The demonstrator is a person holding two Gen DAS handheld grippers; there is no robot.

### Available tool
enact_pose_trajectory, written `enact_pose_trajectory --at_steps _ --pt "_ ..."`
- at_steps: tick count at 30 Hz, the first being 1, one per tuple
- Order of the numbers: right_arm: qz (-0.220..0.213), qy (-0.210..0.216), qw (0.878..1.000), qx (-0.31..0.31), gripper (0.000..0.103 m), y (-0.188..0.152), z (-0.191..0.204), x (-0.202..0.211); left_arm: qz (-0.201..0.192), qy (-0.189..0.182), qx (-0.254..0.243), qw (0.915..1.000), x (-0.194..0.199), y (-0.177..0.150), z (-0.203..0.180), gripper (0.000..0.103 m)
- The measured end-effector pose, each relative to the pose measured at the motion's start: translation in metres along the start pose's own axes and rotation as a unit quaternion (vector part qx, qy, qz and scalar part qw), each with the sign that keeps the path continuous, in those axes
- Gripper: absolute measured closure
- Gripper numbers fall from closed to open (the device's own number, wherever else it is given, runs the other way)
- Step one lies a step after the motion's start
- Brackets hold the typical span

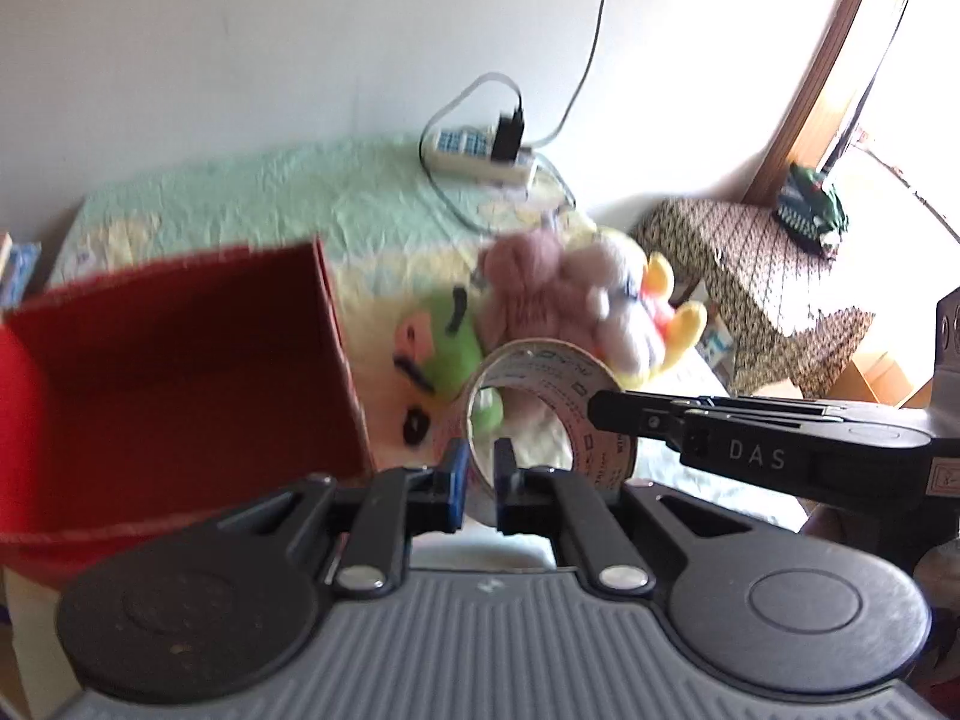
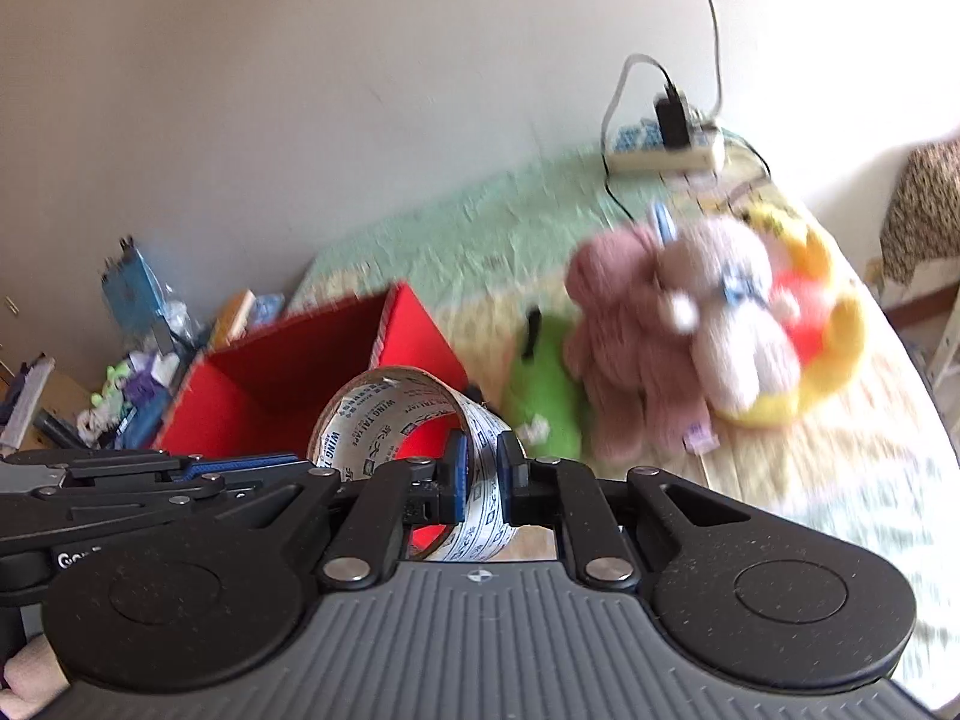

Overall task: Organize objects
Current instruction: 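Lift the tape roll with the right gripper and release it inside the red box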

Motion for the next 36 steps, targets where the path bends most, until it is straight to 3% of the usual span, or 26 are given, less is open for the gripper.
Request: enact_pose_trajectory --at_steps 7,12,18,24,30,32,36 --pt "-0.034 0.039 0.998 0.029 0.093 0.046 0.049 -0.030 -0.061 0.015 0.010 0.9980 0.029 0.058 0.049 0.102" --pt "0.002 0.043 0.998 0.050 0.093 0.053 0.092 -0.085 -0.060 0.024 0.042 0.9970 0.027 0.071 0.114 0.102" --pt "0.061 0.002 0.993 0.100 0.093 0.041 0.120 -0.149 -0.010 0.023 0.090 0.9956 -0.018 0.053 0.185 0.102" --pt "0.114 -0.063 0.981 0.147 0.093 0.024 0.119 -0.193 0.046 0.007 0.122 0.9914 -0.068 0.045 0.220 0.102" --pt "0.129 -0.097 0.970 0.181 0.091 0.022 0.114 -0.210 0.111 -0.005 0.143 0.9834 -0.109 0.035 0.229 0.102" --pt "0.123 -0.108 0.969 0.186 0.083 0.023 0.114 -0.210 0.126 -0.011 0.149 0.9807 -0.116 0.033 0.226 0.102" --pt "0.086 -0.094 0.979 0.159 0.079 0.038 0.114 -0.197 0.141 -0.008 0.159 0.9771 -0.128 0.034 0.226 0.102"
Point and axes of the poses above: each gripper's, at about its wrist camera, not at the fingertips, and x roughly against the way its jaws point, z to its left, y to its top, the point moved 10 cm from there along -x, roughly the way its jaws point, and after that the axes turned 4 degrees about x, right-handed, at the moved point
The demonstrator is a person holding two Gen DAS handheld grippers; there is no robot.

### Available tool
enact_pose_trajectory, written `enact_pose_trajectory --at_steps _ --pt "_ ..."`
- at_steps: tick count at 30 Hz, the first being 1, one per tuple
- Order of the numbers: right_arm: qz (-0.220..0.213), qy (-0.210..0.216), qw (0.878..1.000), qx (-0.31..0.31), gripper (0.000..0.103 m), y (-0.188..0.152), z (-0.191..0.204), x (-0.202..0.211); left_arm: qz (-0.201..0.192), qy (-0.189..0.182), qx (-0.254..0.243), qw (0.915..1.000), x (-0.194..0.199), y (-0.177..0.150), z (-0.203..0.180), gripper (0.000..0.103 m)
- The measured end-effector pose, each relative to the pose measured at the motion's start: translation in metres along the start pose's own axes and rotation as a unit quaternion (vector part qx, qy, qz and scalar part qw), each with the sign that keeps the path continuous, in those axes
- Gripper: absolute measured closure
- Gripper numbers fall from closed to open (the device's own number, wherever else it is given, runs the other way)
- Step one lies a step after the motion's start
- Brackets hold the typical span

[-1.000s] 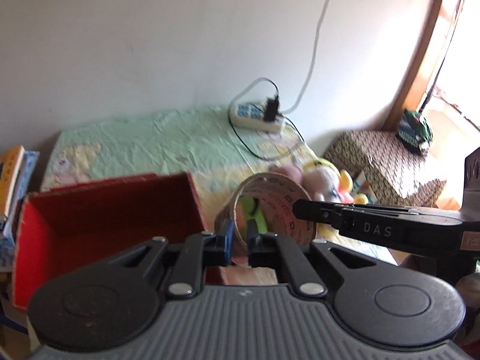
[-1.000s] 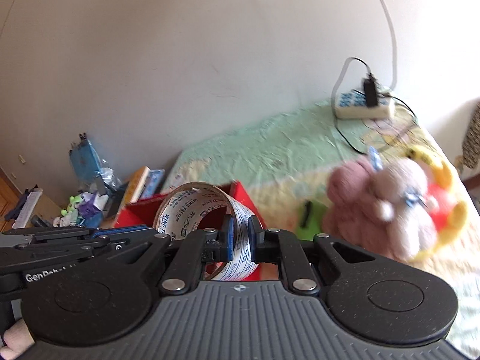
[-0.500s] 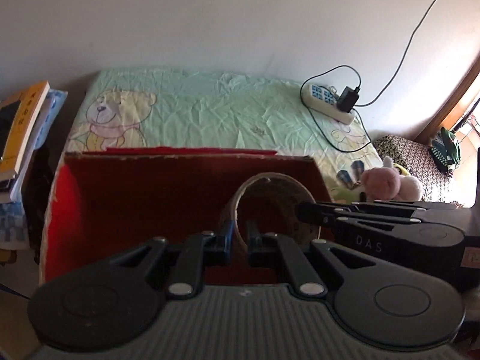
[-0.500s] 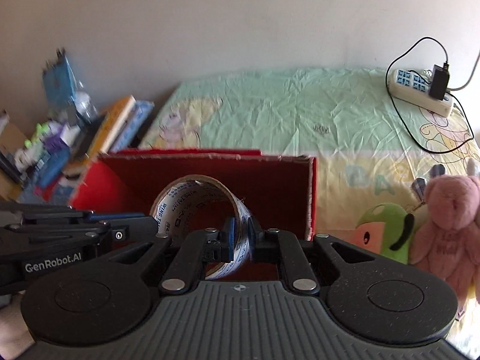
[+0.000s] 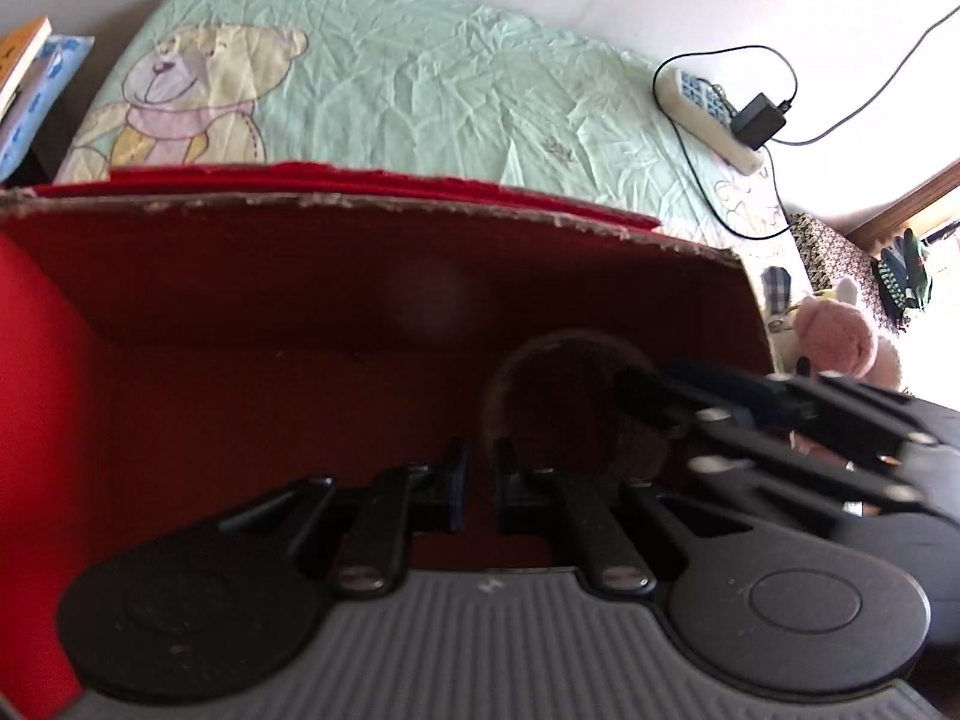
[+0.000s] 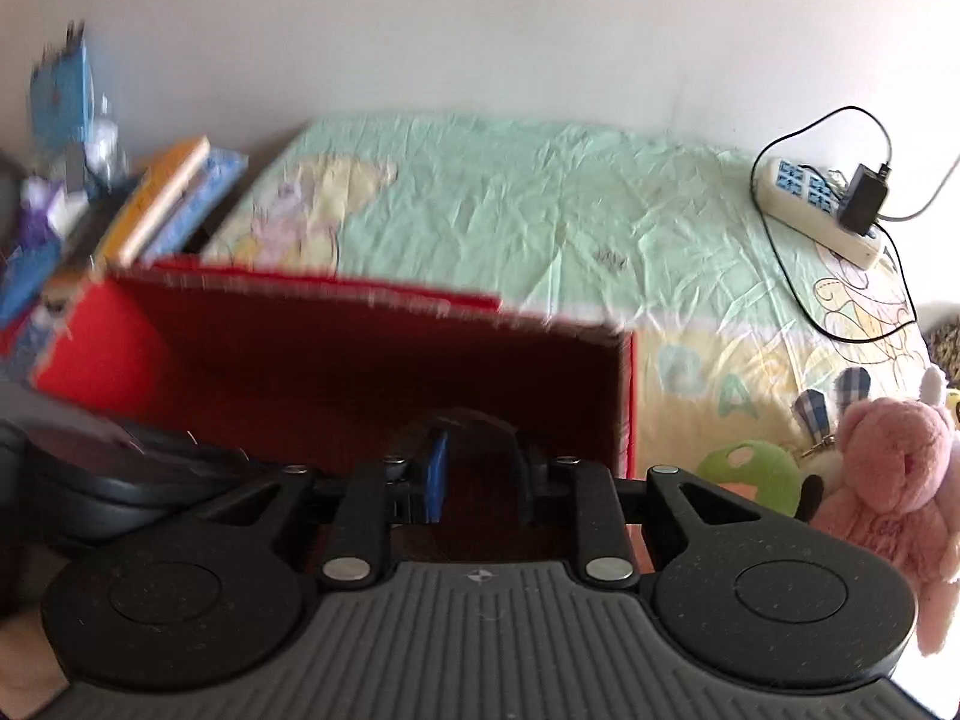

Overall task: Organize objects
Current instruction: 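Lift the tape roll with the right gripper and release it inside the red box, then withdraw the open right gripper from the red box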

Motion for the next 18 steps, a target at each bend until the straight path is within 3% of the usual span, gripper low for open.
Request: enact_pose_trajectory --at_steps 4,10,18 --pt "-0.047 0.027 0.996 -0.065 0.080 0.005 -0.020 0.025 0.020 0.005 0.001 0.9998 -0.008 -0.004 -0.001 0.102" --pt "-0.067 0.051 0.985 -0.154 0.080 -0.016 -0.054 0.049 0.041 0.016 -0.008 0.9990 -0.021 -0.006 -0.017 0.103" --pt "-0.076 0.054 0.979 -0.179 0.080 -0.038 -0.064 0.057 0.052 0.077 -0.040 0.9949 -0.033 -0.005 -0.029 0.103"
Point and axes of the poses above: each gripper's, at about its wrist camera, not at the fingertips, and x roughly against the way its jaws point, z to its left, y to its top, the point moved 10 cm from there along -x, roughly the way its jaws point, and after that the axes turned 4 degrees about x, right-handed, at the moved point
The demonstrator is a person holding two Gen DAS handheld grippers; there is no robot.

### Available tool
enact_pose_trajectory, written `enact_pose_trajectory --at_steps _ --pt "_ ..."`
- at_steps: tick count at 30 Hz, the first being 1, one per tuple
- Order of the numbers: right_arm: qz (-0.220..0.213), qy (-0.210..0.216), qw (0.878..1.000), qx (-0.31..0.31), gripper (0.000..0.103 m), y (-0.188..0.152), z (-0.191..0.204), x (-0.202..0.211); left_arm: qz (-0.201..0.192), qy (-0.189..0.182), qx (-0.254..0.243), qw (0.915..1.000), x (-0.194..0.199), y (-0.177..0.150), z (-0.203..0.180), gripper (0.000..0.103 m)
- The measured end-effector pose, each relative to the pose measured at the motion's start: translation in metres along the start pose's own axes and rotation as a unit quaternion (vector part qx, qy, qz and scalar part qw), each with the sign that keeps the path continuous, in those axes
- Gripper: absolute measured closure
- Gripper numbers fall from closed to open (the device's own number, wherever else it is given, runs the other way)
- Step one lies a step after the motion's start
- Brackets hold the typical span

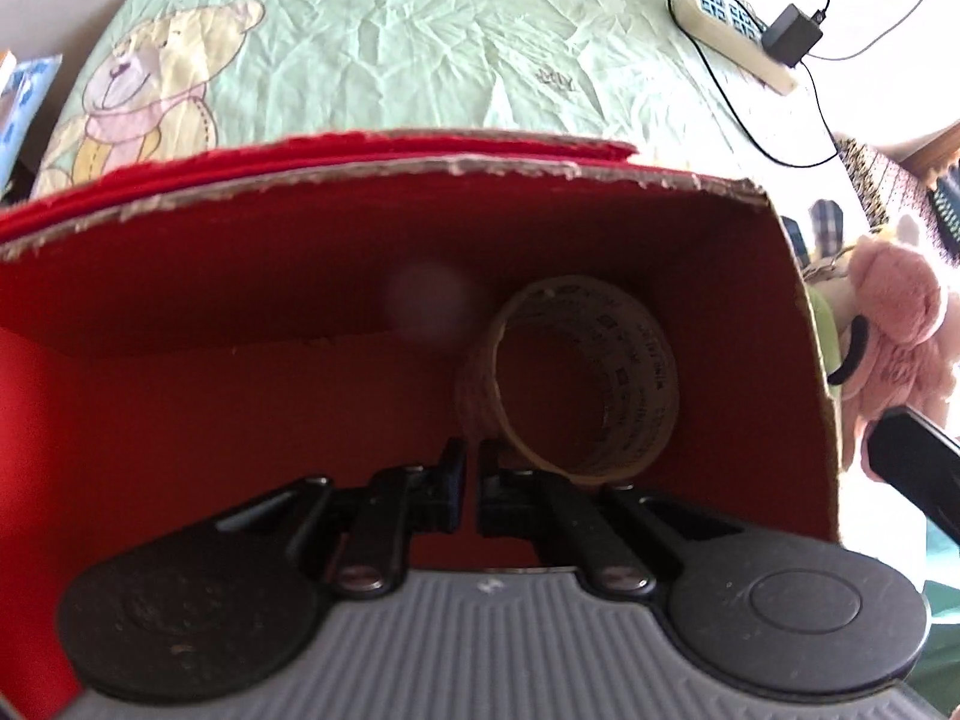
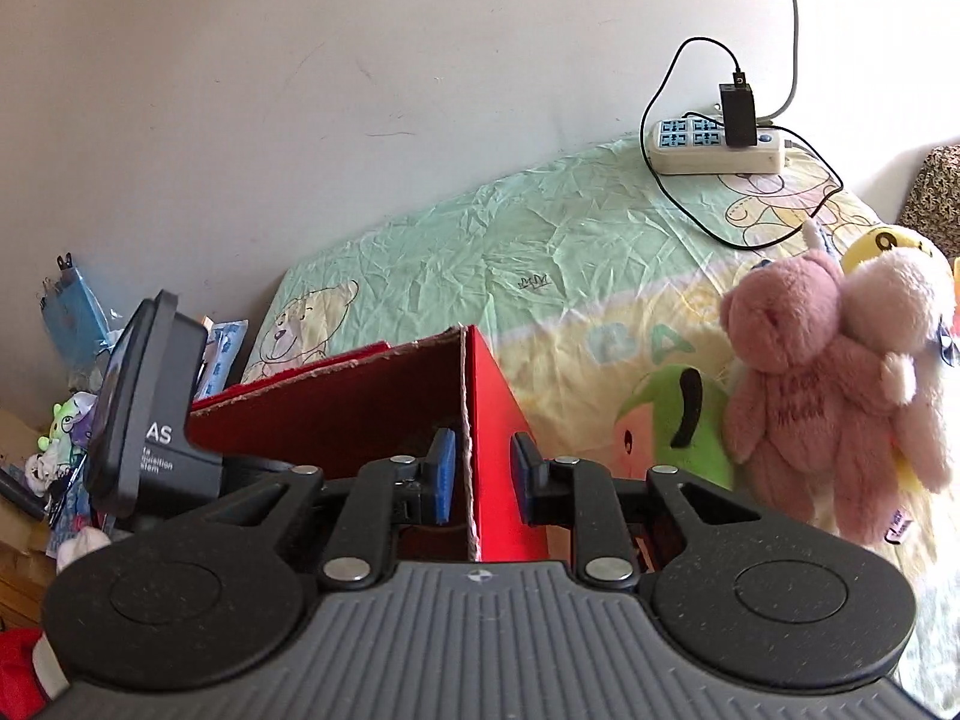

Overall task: Organize objects
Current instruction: 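Withdraw the open right gripper from the red box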

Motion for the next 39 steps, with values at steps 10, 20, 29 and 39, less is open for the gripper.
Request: enact_pose_trajectory --at_steps 10,20,29,39 --pt "-0.006 0.015 1.000 0.025 0.080 -0.014 0.011 0.014 -0.050 0.056 -0.026 0.9968 0.017 -0.007 0.004 0.101" --pt "-0.001 0.036 0.997 0.061 0.080 -0.026 0.022 0.024 -0.117 0.109 -0.021 0.9869 0.062 -0.030 0.016 0.098" --pt "-0.001 0.051 0.995 0.081 0.079 -0.037 0.025 0.040 -0.157 0.151 -0.008 0.9759 0.088 -0.051 0.001 0.093" --pt "0.006 0.075 0.992 0.103 0.078 -0.053 0.024 0.063 -0.180 0.175 0.013 0.9677 0.117 -0.088 -0.005 0.082"
Point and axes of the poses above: each gripper's, at about its wrist camera, not at the fingertips, and x roughly against the way its jaws point, z to its left, y to its top, the point moved 10 cm from there along -x, roughly the way its jaws point, and after that the axes turned 4 degrees about x, right-handed, at the moved point
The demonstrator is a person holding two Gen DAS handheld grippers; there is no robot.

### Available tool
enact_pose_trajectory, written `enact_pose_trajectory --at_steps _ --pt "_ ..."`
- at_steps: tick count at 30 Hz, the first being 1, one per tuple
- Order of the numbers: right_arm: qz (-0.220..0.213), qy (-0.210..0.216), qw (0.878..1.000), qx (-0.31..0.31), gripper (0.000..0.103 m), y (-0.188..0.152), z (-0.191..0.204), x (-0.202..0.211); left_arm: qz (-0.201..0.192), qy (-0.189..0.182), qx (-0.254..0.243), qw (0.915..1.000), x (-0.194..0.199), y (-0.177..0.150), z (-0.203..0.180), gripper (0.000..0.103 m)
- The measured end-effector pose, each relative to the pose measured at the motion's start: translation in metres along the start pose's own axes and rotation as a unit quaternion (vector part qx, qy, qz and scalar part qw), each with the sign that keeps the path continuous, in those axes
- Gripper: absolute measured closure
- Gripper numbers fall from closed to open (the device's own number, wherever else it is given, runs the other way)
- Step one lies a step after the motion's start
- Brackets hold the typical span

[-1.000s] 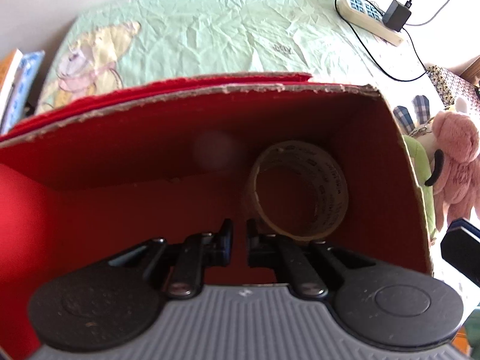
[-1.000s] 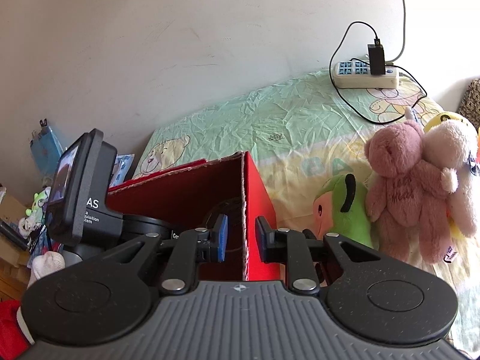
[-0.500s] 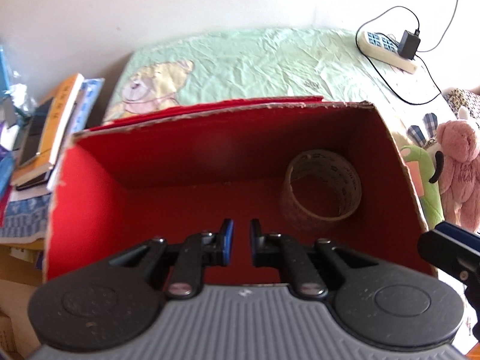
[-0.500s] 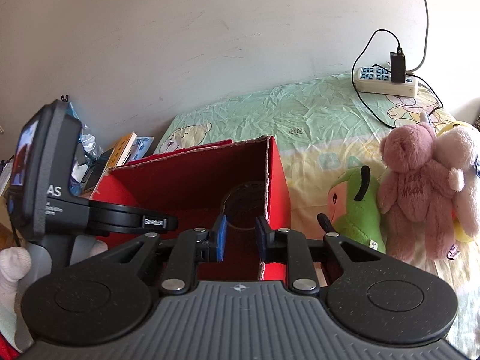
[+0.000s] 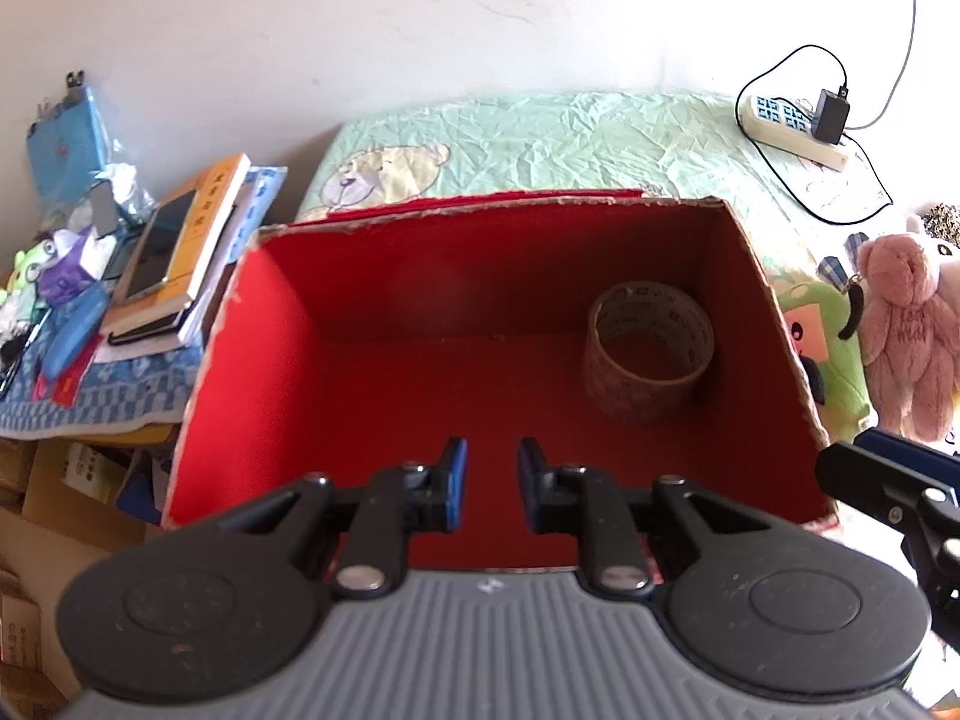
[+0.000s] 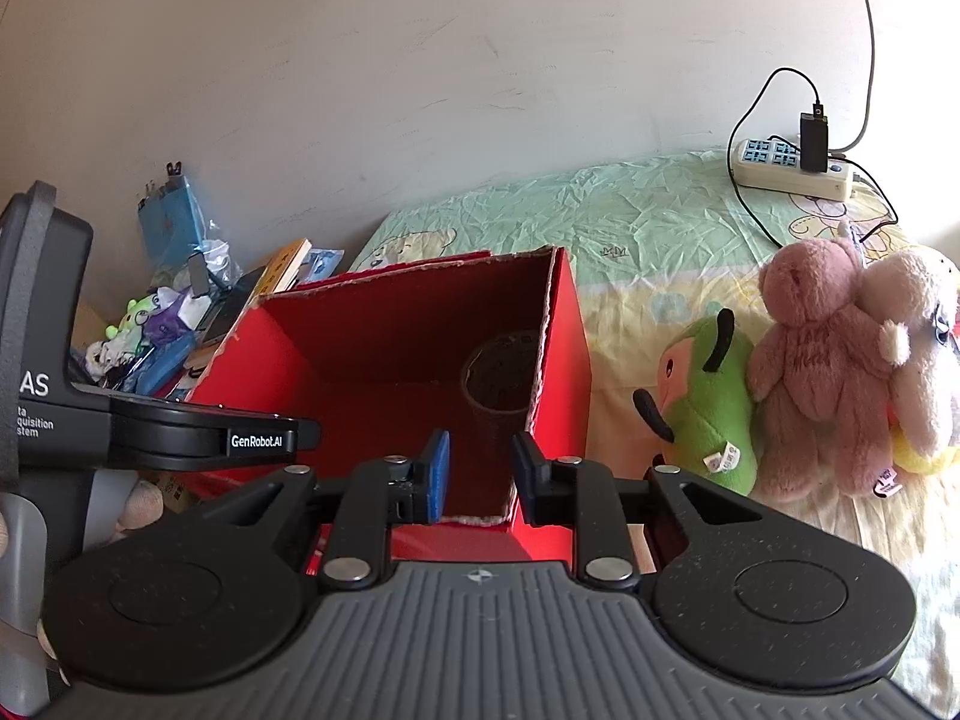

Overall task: Organize objects
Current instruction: 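Withdraw the open right gripper from the red box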

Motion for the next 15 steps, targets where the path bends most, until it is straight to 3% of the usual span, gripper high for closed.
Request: enact_pose_trajectory --at_steps 15 --pt "0.026 0.014 0.998 0.048 0.069 -0.020 0.014 0.016 -0.015 0.024 0.007 0.9996 0.034 -0.030 -0.008 0.076"
Point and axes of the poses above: each gripper's, at about its wrist camera, not at the fingertips, and x roughly against the way its jaws point, z to its left, y to its top, the point moved 10 cm from there along -x, roughly the way its jaws point, and after that the axes turned 4 degrees about x, right-handed, at the moved point
